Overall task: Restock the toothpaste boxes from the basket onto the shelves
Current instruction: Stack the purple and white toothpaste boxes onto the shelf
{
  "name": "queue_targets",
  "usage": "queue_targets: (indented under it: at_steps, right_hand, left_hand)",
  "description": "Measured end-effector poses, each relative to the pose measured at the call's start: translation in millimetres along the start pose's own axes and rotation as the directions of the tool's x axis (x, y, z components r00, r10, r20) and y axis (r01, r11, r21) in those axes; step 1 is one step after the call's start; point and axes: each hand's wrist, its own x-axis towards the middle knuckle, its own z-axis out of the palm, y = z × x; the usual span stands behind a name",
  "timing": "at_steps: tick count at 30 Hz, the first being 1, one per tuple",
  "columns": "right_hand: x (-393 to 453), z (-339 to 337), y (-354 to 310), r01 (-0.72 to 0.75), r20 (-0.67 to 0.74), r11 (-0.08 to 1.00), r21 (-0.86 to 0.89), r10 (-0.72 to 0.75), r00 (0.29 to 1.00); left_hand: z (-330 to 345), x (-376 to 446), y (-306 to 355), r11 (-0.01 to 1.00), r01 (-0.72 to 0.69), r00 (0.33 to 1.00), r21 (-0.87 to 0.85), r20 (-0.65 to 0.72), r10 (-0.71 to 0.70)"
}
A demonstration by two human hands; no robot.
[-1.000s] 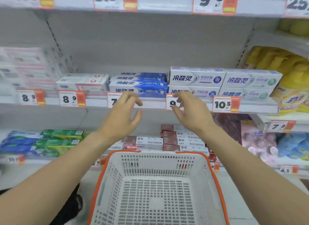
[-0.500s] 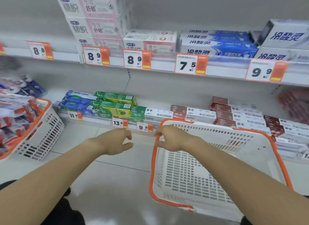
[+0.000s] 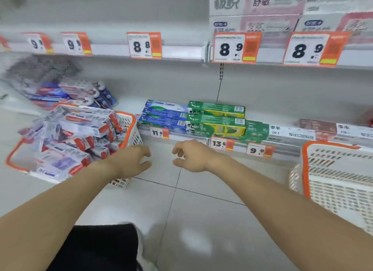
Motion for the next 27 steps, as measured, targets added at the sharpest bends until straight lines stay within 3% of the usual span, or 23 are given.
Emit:
queue_targets:
  at_steps: [2,5,8,13,19,23,27]
  right_hand:
    - [21.3,17.4,-28.0,-0.019,-0.021,1.000,0.008,0.019,1.000]
    - [52.8,47.3,-72.6,-0.057,-0.046,0.998,0.035,0.059,0.997]
    - [75.2,76.4,-112.0,-0.086,-0.118,0.991,0.104,0.098,0.988]
    - [89.2,109.0,-155.8,-0.112,-0.101,0.989,0.097,0.122,0.987]
    - [128.9,121.0,-192.3,-0.046,-0.166,0.997,0.064,0.056,0.984]
    - [187.2,136.3,-209.4,-0.002,-0.172,0.997,0.081,0.016,0.985]
    - [227.3,154.0,-225.5,0.003,-0.022,0.997,0.083,-0.001,1.000]
  left_hand:
    - [1.4,2.8,-35.4,0.998,-0.003,1.000,0.064,-0.024,0.004]
    - [10.6,1.9,-78.2,0.998,0.024,0.986,0.054,-0.168,-0.014]
    - [24.0,-6.8,-112.4,0.998,0.035,0.987,0.049,-0.159,-0.026]
    - [21.9,-40.1,-164.6,0.986,0.115,0.969,-0.123,-0.206,-0.139]
    - [27.1,-58.5,-229.6,0.960,0.194,0.932,-0.201,-0.267,-0.244]
    - [51.7,-48.2,-274.1,0.965,0.199,0.943,-0.172,-0.233,-0.236]
    - [62.5,-31.8,-314.8,0.981,0.093,0.992,-0.168,-0.070,-0.106]
